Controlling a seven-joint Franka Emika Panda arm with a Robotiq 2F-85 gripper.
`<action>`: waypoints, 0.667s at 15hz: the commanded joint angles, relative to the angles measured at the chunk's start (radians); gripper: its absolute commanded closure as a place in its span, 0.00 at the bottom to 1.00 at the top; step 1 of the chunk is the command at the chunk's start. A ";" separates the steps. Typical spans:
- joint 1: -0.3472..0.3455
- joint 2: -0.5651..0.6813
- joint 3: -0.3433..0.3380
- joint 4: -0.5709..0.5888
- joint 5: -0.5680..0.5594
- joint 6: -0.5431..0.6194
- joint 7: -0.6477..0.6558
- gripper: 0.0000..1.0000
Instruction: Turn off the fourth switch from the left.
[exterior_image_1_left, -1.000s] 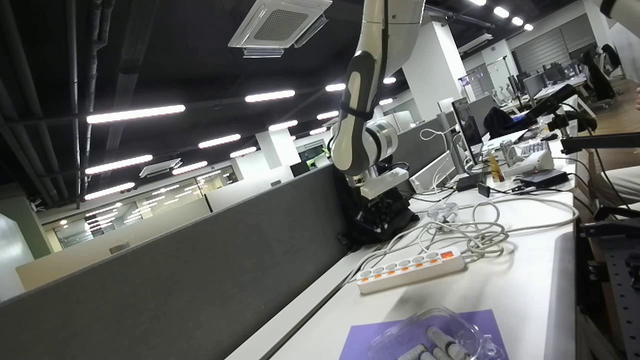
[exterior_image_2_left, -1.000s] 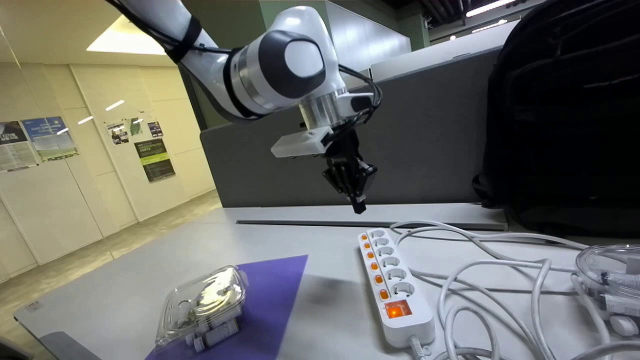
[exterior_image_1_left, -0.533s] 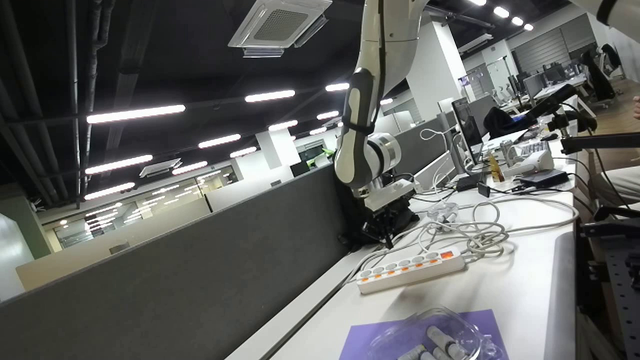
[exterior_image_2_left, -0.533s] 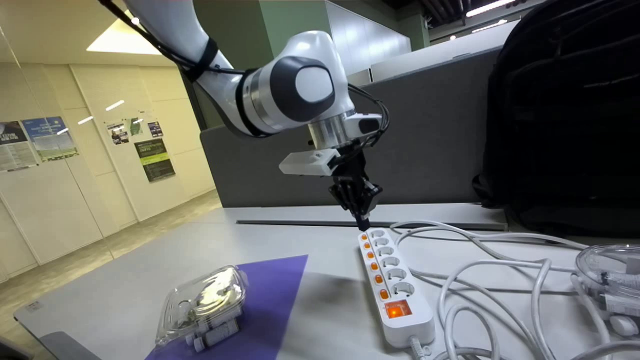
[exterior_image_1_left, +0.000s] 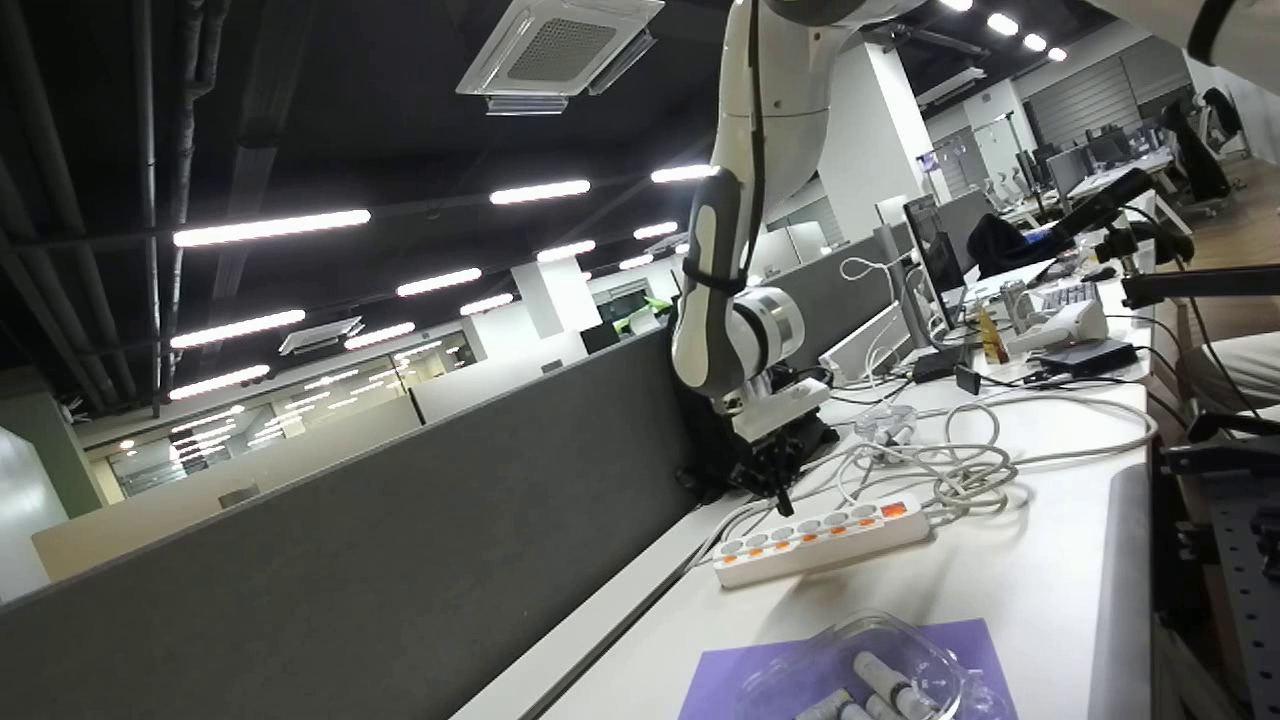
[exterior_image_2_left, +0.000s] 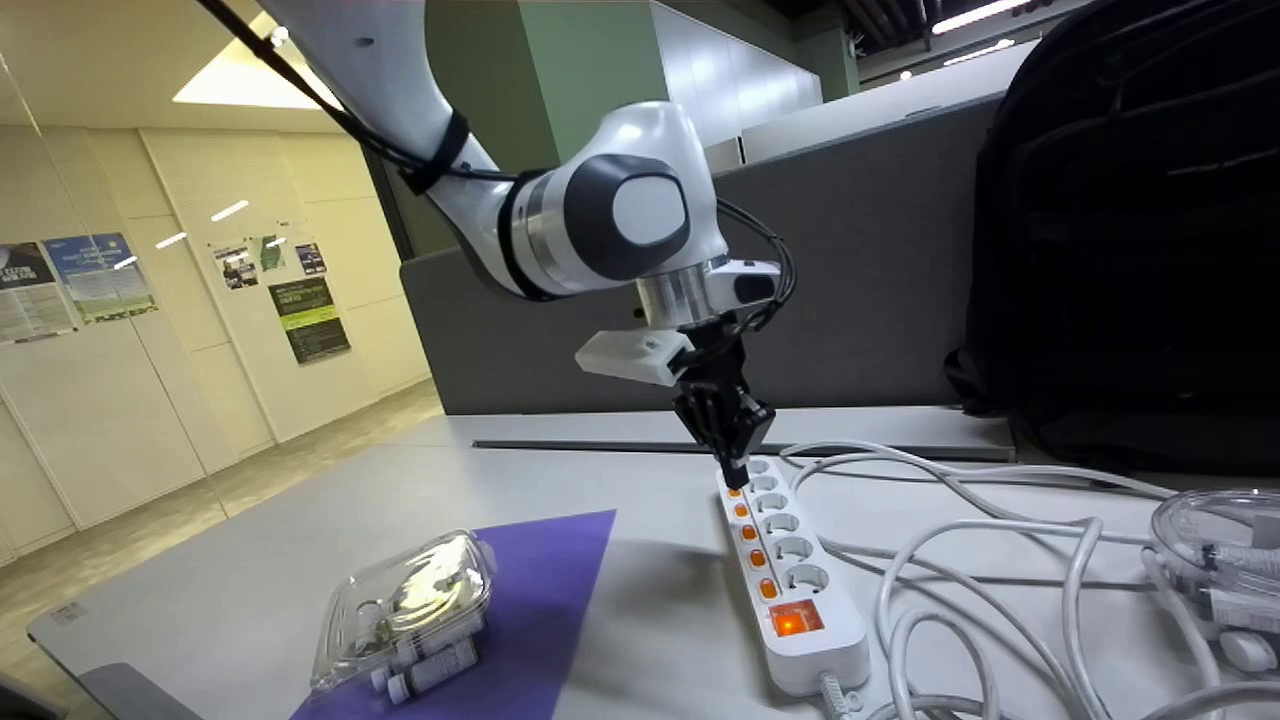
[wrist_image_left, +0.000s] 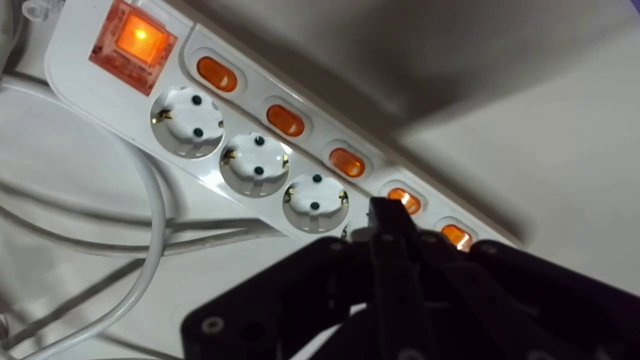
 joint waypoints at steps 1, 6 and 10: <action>-0.002 0.038 -0.003 0.043 0.023 -0.026 0.019 1.00; -0.012 0.066 0.006 0.043 0.057 -0.023 0.010 1.00; -0.017 0.076 0.009 0.044 0.078 -0.021 0.008 1.00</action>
